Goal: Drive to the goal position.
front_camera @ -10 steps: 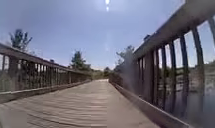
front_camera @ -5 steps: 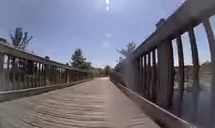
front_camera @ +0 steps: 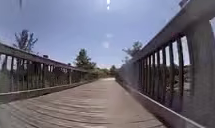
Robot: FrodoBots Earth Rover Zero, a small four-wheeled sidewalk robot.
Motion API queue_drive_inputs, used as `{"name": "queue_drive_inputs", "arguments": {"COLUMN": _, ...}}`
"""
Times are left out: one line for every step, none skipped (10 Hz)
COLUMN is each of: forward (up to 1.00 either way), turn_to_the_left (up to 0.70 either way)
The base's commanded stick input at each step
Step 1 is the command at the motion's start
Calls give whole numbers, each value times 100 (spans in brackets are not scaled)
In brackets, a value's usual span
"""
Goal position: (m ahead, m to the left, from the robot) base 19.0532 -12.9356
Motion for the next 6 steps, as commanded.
{"name": "queue_drive_inputs", "arguments": {"forward": 70, "turn_to_the_left": 0}}
{"name": "queue_drive_inputs", "arguments": {"forward": 70, "turn_to_the_left": 0}}
{"name": "queue_drive_inputs", "arguments": {"forward": 70, "turn_to_the_left": 0}}
{"name": "queue_drive_inputs", "arguments": {"forward": 70, "turn_to_the_left": 0}}
{"name": "queue_drive_inputs", "arguments": {"forward": 70, "turn_to_the_left": 0}}
{"name": "queue_drive_inputs", "arguments": {"forward": 70, "turn_to_the_left": 0}}
